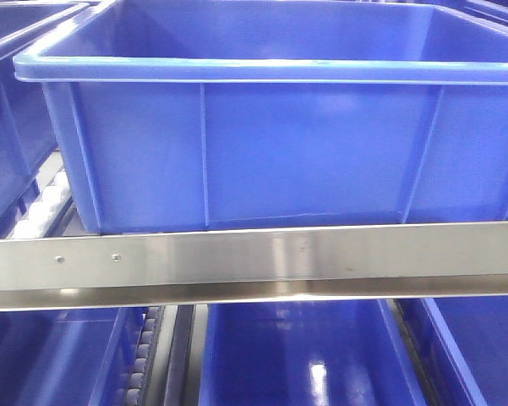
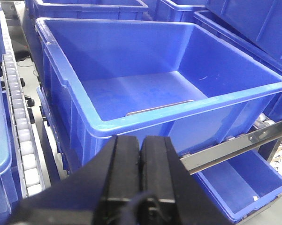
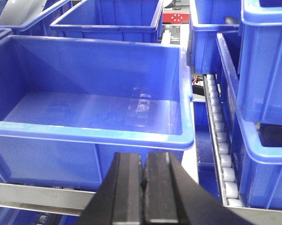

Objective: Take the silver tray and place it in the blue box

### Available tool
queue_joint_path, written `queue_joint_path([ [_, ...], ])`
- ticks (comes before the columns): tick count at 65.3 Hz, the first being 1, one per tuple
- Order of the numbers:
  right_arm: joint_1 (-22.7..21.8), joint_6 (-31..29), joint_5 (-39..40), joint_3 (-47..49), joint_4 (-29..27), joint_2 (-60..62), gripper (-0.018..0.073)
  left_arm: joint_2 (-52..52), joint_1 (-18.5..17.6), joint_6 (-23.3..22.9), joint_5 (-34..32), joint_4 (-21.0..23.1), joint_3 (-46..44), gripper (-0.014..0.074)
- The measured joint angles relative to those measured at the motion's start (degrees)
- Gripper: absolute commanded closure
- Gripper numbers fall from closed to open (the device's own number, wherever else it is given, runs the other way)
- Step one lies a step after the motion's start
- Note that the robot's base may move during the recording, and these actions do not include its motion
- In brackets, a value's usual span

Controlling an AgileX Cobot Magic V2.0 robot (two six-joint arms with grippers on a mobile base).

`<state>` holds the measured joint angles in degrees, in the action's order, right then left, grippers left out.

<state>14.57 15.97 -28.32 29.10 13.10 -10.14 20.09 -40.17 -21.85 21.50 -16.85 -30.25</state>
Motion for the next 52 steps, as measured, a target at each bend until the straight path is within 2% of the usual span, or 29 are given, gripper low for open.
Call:
queue_joint_path([
  [12,0.0,-0.1,0.0,0.0,0.0,0.0,0.0507,-0.1,0.1,0.2,0.1,0.2,0.0,0.0701],
  [14,0.0,-0.1,0.0,0.0,0.0,0.0,0.0507,-0.3,0.6,1.3,0.2,1.4,0.0,0.0701],
  [19,0.0,-0.1,0.1,0.0,0.0,0.0,0.0507,-0.9,3.1,7.9,0.2,6.5,0.5,0.07],
  [25,0.0,-0.1,0.1,0.0,0.0,0.0,0.0507,-2.4,8.8,12.3,-1.0,10.4,2.9,0.0701],
  [38,0.0,-0.1,0.1,0.0,0.0,0.0,0.0507,-10.8,22.9,14.1,-6.9,13.7,13.5,0.07],
  [44,0.0,-0.2,0.1,0.0,0.0,0.0,0.0507,-15.7,28.1,15.0,-7.9,15.6,18.4,0.0701],
  [52,0.0,-0.2,0.1,0.0,0.0,0.0,0.0507,-20.3,33.1,15.5,-10.1,17.2,25.5,0.0701],
])
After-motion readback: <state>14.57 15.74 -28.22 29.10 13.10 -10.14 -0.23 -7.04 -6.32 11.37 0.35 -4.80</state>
